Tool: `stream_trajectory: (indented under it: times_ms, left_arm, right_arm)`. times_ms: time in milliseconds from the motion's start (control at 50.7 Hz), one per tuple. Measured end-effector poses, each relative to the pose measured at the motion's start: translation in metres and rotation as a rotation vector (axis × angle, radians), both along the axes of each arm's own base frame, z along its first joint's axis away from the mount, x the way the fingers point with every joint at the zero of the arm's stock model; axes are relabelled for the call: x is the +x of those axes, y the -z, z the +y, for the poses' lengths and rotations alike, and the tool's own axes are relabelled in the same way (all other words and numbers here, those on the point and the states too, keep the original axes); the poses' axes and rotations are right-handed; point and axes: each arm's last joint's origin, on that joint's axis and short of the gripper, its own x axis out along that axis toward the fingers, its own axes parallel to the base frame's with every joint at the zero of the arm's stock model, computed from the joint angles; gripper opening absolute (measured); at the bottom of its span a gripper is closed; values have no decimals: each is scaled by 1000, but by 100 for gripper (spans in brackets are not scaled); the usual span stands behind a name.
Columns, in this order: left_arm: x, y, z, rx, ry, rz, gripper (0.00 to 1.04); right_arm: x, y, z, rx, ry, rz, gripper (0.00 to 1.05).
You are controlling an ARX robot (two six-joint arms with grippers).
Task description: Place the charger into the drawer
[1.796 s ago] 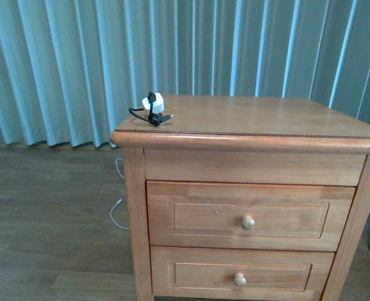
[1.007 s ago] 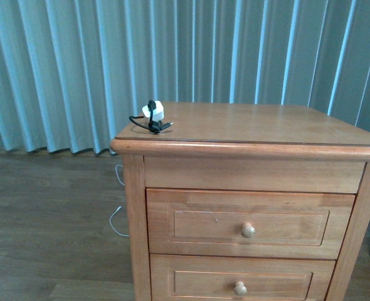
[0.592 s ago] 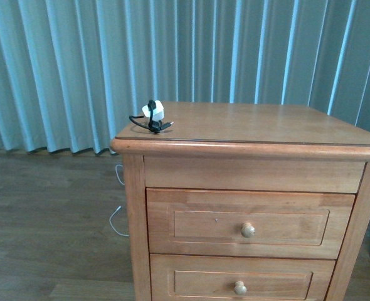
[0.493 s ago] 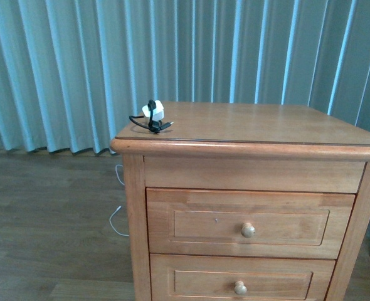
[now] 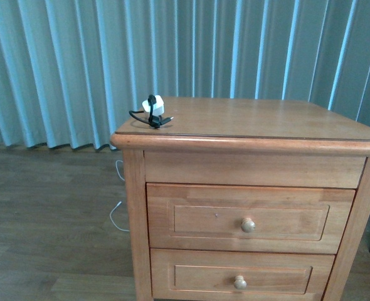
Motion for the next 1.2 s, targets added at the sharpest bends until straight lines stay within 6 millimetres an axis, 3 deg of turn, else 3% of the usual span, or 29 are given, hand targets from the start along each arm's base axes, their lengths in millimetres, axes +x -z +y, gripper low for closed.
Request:
stream_trajectory:
  times_ms: [118, 434, 770, 1204]
  left_arm:
    - [0, 0, 0, 0, 0, 0, 99]
    - [0, 0, 0, 0, 0, 0, 99]
    - [0, 0, 0, 0, 0, 0, 99]
    - [0, 0, 0, 0, 0, 0, 99]
  right_arm:
    - [22, -7, 3, 4, -31, 41, 97]
    - [85, 1, 18, -10, -104, 166, 97]
    - [151, 17, 58, -63, -163, 212, 97]
    - [218, 52, 108, -138, -217, 233, 97]
